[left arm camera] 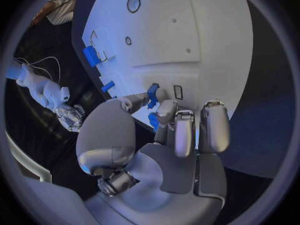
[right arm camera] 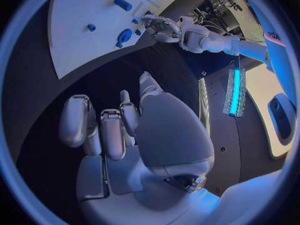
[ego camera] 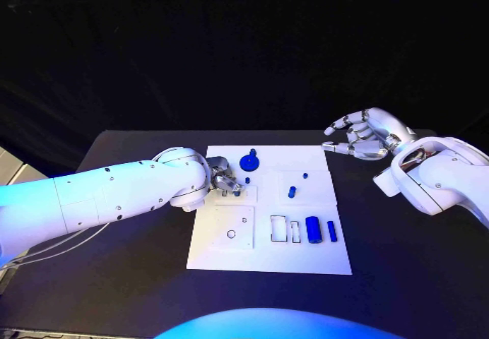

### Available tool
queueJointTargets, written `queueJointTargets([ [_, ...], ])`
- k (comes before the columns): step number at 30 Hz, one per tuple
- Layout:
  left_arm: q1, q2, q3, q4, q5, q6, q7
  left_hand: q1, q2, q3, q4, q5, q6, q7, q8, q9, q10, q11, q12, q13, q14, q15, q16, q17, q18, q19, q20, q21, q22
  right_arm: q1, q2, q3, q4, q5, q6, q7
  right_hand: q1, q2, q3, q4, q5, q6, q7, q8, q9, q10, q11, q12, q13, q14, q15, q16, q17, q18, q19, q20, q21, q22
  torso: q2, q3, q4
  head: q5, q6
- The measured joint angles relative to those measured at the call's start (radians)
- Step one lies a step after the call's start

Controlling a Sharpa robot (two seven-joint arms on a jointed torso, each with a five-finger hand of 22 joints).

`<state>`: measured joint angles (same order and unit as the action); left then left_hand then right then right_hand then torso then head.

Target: Assemble the parts on the task board

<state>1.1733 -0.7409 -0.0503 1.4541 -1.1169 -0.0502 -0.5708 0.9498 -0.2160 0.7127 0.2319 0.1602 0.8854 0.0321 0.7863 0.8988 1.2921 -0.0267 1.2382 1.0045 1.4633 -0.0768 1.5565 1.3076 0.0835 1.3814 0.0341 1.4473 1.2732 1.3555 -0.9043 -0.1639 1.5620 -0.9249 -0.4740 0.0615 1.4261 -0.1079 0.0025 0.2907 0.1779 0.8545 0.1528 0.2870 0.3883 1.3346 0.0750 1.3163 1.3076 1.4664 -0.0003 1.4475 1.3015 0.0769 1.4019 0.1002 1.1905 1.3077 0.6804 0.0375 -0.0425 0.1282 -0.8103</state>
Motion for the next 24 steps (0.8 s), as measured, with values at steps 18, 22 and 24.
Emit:
queueJointTargets([
  [18,-0.001,-0.013,0.003,0.013,-0.002,0.005,0.000,-0.005,-0.014,-0.182,0.060,0.000,0.004,0.003,-0.012,0.000,0.000,0.000,0.000,-0.002,0.000,0.000,0.000,0.000,0.000,0.000,0.000,0.000,0.001,-0.001,-0.003,0.000,0.000,0.000,0.000,0.000,-0.012,0.004,-0.009,0.002,0.000,0.000,0.000,0.004,0.001,-0.013,-0.002,-0.012,0.000,0.000,0.000,-0.014,-0.019,0.000,0.000,0.000,-0.020,0.000,0.000,-0.0009,0.0006,0.000,-0.001],
  [22,-0.003,-0.017,0.005,0.020,-0.002,0.007,0.000,-0.022,-0.007,-0.221,0.061,0.000,0.004,0.003,-0.014,0.000,0.000,0.000,0.000,-0.005,0.000,0.000,0.000,0.000,0.000,0.000,0.000,0.000,0.001,-0.001,-0.003,0.000,-0.001,0.000,0.001,0.000,-0.020,0.004,-0.011,0.000,0.000,-0.003,0.003,0.007,0.001,-0.013,-0.002,-0.017,0.000,0.000,0.000,-0.019,-0.027,0.000,0.000,0.000,-0.031,-0.001,0.000,-0.0009,0.0006,0.001,-0.001],
  [24,-0.004,-0.019,0.006,0.024,-0.002,0.010,-0.001,-0.025,-0.004,-0.230,0.062,0.000,0.004,0.003,-0.014,0.000,0.000,0.000,0.000,-0.005,0.000,0.000,0.000,0.000,0.000,0.000,0.000,0.000,0.001,-0.001,-0.002,0.000,-0.001,0.000,0.001,0.000,-0.020,0.004,-0.012,-0.001,0.000,-0.003,0.003,0.007,0.001,-0.016,-0.005,-0.017,0.000,0.000,0.000,-0.019,-0.030,0.000,-0.002,-0.002,-0.031,-0.003,0.000,-0.0009,0.0006,0.001,-0.001],
])
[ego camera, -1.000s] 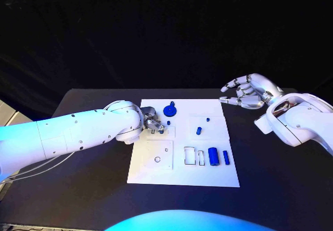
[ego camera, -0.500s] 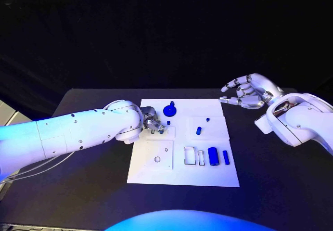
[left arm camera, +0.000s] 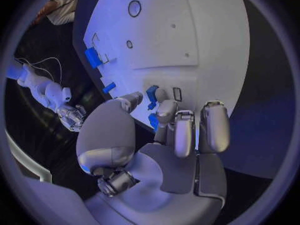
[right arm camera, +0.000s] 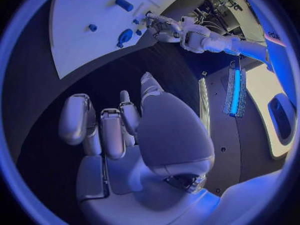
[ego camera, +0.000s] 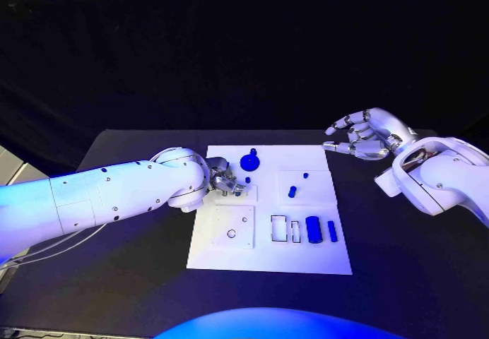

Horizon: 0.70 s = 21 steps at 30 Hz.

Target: Assemble the parts on the task board

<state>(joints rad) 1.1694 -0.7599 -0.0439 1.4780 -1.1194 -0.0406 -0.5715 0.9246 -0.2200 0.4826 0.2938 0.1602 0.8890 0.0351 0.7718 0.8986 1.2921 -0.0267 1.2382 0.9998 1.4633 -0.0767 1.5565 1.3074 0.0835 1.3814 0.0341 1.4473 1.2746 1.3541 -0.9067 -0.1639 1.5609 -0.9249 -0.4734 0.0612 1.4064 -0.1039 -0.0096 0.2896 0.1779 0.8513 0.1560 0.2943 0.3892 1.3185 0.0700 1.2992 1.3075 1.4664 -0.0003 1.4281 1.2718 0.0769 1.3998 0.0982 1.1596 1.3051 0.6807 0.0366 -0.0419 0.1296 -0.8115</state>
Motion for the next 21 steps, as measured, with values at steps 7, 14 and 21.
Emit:
queueJointTargets([
  [7,-0.003,-0.006,0.008,0.012,0.000,0.012,-0.006,-0.013,0.005,-0.016,0.000,0.000,0.000,0.000,-0.004,0.001,-0.004,-0.004,0.000,0.000,0.000,0.000,0.000,0.000,0.000,0.000,0.000,0.000,0.000,-0.001,0.000,0.000,-0.002,0.000,0.000,0.000,0.000,0.000,-0.003,0.003,0.000,-0.004,-0.004,0.004,0.001,-0.004,0.004,-0.004,0.000,0.000,0.000,-0.006,-0.004,0.000,-0.005,0.002,-0.005,-0.003,0.000,0.0006,-0.0011,0.002,0.003],
  [14,0.008,-0.021,0.036,0.043,0.009,0.029,-0.012,-0.013,0.005,-0.027,-0.002,0.006,-0.003,0.003,-0.002,0.001,-0.011,-0.002,-0.001,-0.011,0.000,0.000,0.000,0.000,0.000,0.000,0.000,0.000,0.000,-0.002,0.002,0.000,-0.006,0.000,0.000,0.000,-0.008,0.000,-0.003,0.003,0.000,-0.004,-0.004,0.004,0.001,-0.004,0.004,-0.004,0.000,0.000,0.000,-0.006,-0.004,0.000,-0.005,0.002,-0.010,-0.005,0.000,0.0007,-0.0010,0.002,0.010],
  [21,0.099,-0.042,0.053,0.034,0.045,0.051,-0.014,0.028,0.030,-0.063,-0.001,0.012,-0.055,0.026,-0.059,-0.031,-0.044,0.018,-0.021,-0.040,0.003,0.005,-0.004,0.000,0.000,-0.008,0.008,-0.013,-0.022,-0.003,0.004,0.000,-0.013,0.001,0.000,0.000,-0.009,0.001,-0.003,0.003,0.000,-0.004,-0.004,0.004,0.001,-0.004,0.004,-0.004,0.000,0.000,0.000,-0.006,-0.004,0.000,-0.005,0.002,-0.010,-0.005,-0.001,0.0019,-0.0012,0.004,0.017],
])
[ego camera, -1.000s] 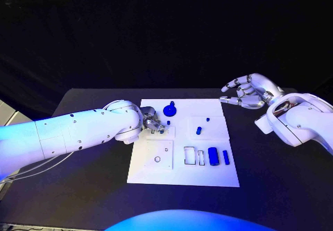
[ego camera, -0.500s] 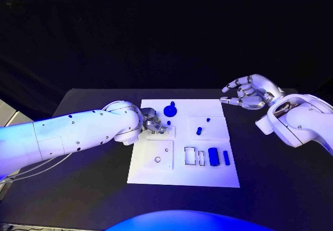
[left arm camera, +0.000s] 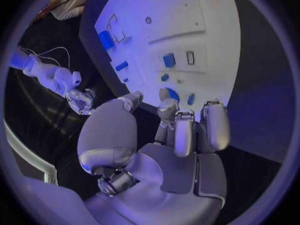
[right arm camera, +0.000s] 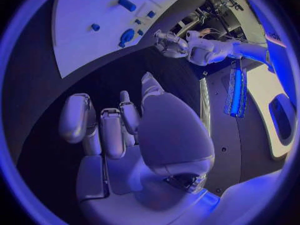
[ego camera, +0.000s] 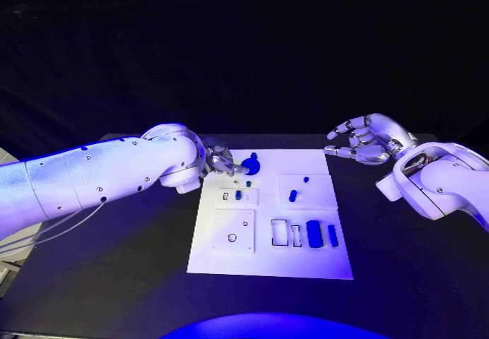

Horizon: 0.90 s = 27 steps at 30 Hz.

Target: Assemble the parts on the task board

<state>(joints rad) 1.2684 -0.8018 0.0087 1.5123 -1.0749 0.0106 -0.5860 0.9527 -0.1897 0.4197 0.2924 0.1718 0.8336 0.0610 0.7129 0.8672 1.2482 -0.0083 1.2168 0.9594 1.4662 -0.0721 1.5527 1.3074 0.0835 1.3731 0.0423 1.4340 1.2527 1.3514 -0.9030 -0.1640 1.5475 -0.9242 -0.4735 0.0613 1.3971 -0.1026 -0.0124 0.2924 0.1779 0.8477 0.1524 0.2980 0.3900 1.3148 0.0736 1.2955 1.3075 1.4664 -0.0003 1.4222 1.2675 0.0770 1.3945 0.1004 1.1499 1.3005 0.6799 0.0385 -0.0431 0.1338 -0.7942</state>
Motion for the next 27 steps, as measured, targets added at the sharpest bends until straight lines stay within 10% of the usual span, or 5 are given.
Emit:
queueJointTargets([
  [7,0.087,0.007,0.007,-0.105,0.046,0.026,0.003,0.068,0.022,-0.036,-0.001,0.006,-0.044,0.044,-0.117,-0.091,-0.024,0.032,-0.006,-0.022,-0.001,0.033,0.000,0.000,0.000,-0.008,0.022,-0.003,-0.004,0.000,0.004,0.000,-0.008,0.000,0.000,0.000,0.000,0.000,0.000,0.000,0.000,0.000,0.000,0.000,0.000,-0.003,-0.003,-0.004,0.000,0.000,0.000,-0.001,-0.003,0.000,0.000,0.000,-0.002,-0.001,0.001,0.0012,-0.0004,0.004,0.009],
  [27,0.101,0.196,-0.030,-0.435,0.041,0.156,0.027,0.090,0.032,-0.049,0.000,0.006,-0.035,0.047,-0.143,-0.127,-0.033,0.041,-0.012,-0.035,-0.001,0.041,0.000,0.000,0.000,-0.012,0.033,-0.007,-0.007,0.000,0.014,0.000,-0.008,0.000,-0.001,0.000,0.000,0.000,0.000,0.000,0.000,0.000,0.000,0.004,0.000,-0.003,-0.003,-0.004,0.000,0.000,0.000,-0.006,-0.007,0.000,0.000,0.000,-0.006,-0.004,0.015,-0.0026,-0.0062,0.011,0.029],
])
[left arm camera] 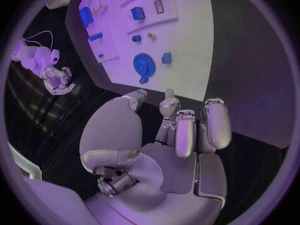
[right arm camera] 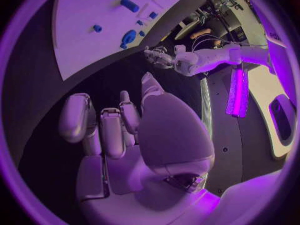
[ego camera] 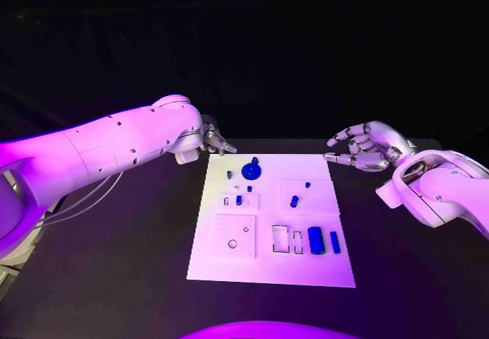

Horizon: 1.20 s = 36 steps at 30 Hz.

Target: Assemble the parts on the task board

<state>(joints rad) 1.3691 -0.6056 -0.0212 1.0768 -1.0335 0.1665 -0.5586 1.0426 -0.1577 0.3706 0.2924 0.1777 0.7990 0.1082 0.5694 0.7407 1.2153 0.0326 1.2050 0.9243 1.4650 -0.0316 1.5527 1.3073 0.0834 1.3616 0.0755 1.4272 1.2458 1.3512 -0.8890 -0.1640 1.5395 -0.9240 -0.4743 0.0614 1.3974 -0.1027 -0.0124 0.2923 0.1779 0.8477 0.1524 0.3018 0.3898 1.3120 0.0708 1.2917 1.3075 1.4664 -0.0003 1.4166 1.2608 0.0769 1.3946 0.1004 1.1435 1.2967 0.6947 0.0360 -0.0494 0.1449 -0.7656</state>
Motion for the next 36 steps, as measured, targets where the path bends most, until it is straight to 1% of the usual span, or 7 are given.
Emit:
queueJointTargets([
  [7,-0.014,0.036,-0.011,-0.049,-0.003,0.042,0.008,0.000,0.000,-0.008,0.003,0.000,0.011,-0.001,0.000,-0.002,0.000,0.000,0.000,-0.001,0.000,0.000,0.000,0.000,0.000,0.000,0.000,0.000,-0.002,0.000,0.002,0.000,0.001,0.000,0.000,0.000,0.000,0.000,0.000,0.000,0.000,0.000,0.000,0.000,0.000,0.000,0.000,0.000,0.000,0.000,0.000,0.000,0.000,0.000,0.000,0.000,0.000,-0.001,0.003,0.0013,-0.0015,0.002,0.004],
  [15,-0.029,0.053,-0.016,-0.084,-0.002,0.070,0.015,0.000,0.000,-0.011,0.000,0.000,0.011,-0.001,0.000,-0.003,0.000,0.000,0.000,-0.001,0.000,0.000,0.000,0.000,0.000,0.000,0.000,0.000,-0.002,0.000,0.004,0.000,0.001,0.000,0.000,0.001,0.000,0.000,0.000,0.000,0.000,0.000,0.000,0.000,0.000,0.000,0.000,0.000,0.000,0.000,0.000,0.000,0.000,0.000,0.000,0.000,0.000,-0.001,0.003,0.0017,-0.0026,0.005,0.004],
  [21,-0.034,0.057,-0.019,-0.095,-0.001,0.090,0.018,0.000,0.000,-0.011,0.000,0.000,0.015,-0.005,0.000,-0.003,0.000,0.000,0.000,-0.001,0.000,0.000,0.000,0.000,0.000,0.000,0.000,0.000,-0.002,0.000,0.004,0.000,0.001,0.000,-0.001,0.001,0.000,0.000,-0.003,-0.003,0.000,0.000,0.000,0.000,0.000,0.000,0.000,0.000,0.000,0.000,0.000,0.000,-0.001,0.000,0.000,0.000,0.000,-0.001,0.003,0.0020,-0.0023,0.005,0.005],
  [24,-0.036,0.059,-0.022,-0.099,0.000,0.100,0.019,0.000,0.000,-0.011,0.000,0.000,0.018,-0.001,0.000,-0.003,0.000,0.000,0.000,-0.001,0.000,0.000,0.000,0.000,0.000,0.000,0.000,0.000,-0.002,0.000,0.004,0.000,0.001,0.000,-0.001,0.001,0.000,0.000,-0.003,-0.003,0.000,0.000,0.000,0.000,0.000,0.000,0.000,0.000,0.000,0.000,0.000,0.000,-0.001,0.000,0.000,0.000,0.000,-0.001,0.003,0.0019,-0.0023,0.005,0.006],
  [28,-0.042,0.062,-0.024,-0.104,0.003,0.110,0.020,0.000,0.000,-0.011,0.000,0.000,0.021,-0.004,0.004,-0.003,0.000,0.000,0.000,-0.001,0.000,0.000,0.000,0.000,0.000,0.000,0.000,0.000,-0.002,0.000,0.005,0.000,0.001,0.000,-0.001,0.001,0.000,0.000,-0.003,-0.003,0.000,0.000,0.000,0.000,0.000,0.000,0.000,0.000,0.000,0.000,0.000,0.000,-0.001,0.000,0.000,0.000,0.000,-0.001,0.003,0.0019,-0.0023,0.004,0.007],
  [33,-0.048,0.064,-0.025,-0.106,0.009,0.119,0.021,0.010,0.010,-0.011,0.000,0.000,0.026,-0.008,0.009,-0.004,0.000,0.000,0.000,-0.001,0.000,0.000,0.000,0.000,0.000,0.000,0.000,0.000,-0.001,0.000,0.005,0.000,0.000,0.000,-0.001,0.001,0.000,0.000,-0.003,-0.003,0.000,0.000,0.000,0.000,0.001,0.000,0.000,0.000,0.000,0.000,0.000,0.000,-0.001,0.000,0.000,0.000,0.000,-0.001,0.003,0.0019,-0.0028,0.005,0.006],
  [36,-0.049,0.064,-0.025,-0.106,0.014,0.120,0.023,0.022,0.022,-0.011,0.000,0.000,0.036,-0.012,0.016,-0.004,0.000,-0.001,0.000,0.000,0.000,0.000,0.000,0.000,0.000,0.000,0.000,0.000,0.000,0.000,0.005,0.000,0.000,0.000,-0.001,0.001,0.000,0.000,-0.003,-0.003,0.000,0.000,0.000,0.000,0.001,0.000,0.000,0.000,0.000,0.000,0.000,0.000,-0.001,0.000,0.000,0.000,0.000,-0.001,0.003,0.0019,-0.0027,0.005,0.005],
])
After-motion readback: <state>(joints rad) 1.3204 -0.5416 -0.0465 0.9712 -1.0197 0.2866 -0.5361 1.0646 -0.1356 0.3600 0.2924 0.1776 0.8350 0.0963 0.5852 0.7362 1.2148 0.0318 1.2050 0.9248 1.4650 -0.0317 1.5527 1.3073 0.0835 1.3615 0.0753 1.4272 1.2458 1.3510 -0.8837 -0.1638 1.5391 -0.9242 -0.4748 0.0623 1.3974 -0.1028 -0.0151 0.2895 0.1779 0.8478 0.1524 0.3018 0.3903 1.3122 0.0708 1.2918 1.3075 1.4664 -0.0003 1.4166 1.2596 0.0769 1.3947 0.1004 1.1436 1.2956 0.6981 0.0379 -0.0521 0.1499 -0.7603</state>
